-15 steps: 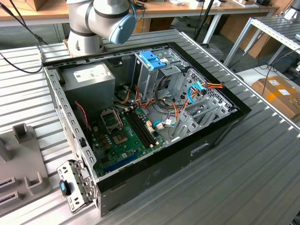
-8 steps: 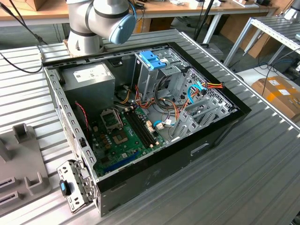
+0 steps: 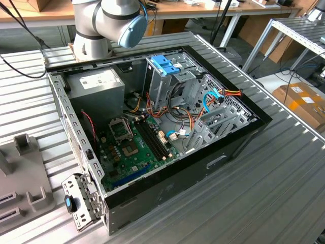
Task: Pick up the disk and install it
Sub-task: 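Pick up the disk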
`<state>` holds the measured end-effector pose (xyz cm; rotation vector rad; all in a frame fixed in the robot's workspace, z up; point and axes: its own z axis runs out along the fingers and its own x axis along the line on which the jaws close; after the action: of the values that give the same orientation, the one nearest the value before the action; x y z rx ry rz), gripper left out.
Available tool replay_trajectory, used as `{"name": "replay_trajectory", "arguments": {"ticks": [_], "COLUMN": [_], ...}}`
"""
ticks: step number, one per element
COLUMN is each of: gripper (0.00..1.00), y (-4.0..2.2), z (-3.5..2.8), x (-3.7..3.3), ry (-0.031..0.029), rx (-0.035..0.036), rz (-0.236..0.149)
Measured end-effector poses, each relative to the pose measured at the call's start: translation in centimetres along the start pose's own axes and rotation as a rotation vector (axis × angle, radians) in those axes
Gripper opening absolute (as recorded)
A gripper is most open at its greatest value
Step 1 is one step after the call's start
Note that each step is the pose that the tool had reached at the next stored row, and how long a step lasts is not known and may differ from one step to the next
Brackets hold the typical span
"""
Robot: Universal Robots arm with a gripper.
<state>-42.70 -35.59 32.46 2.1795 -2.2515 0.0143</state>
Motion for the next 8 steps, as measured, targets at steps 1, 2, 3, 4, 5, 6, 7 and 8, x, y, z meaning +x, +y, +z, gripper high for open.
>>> {"name": "replay_trajectory", "arguments": {"ticks": [1,2,3,4,5,6,7,8], "gripper": [0.35,0.35,0.35,0.35,0.35,0.35,0.35,0.35], "y": [0.00,0.00,0.00,0.00,0.00,0.00,0.00,0.00], "z": [0.00,-0.01,-0.02,-0.03,-0.06,-0.14,-0.18,-0.25], "x": [0.00,0.00,0.00,0.00,0.00,0.00,0.00,0.00], "ry": [0.0000,0.0001,0.0001,0.0001,0.0002,0.0003,0.0003,0.0001], "rx": [0.0001,-0.0001,-0.0002,-0.0002,-0.0004,-0.0006,-0.0005,-0.0002], "rz": [0.000,0.000,0.000,0.000,0.000,0.000,0.000,0.000]}}
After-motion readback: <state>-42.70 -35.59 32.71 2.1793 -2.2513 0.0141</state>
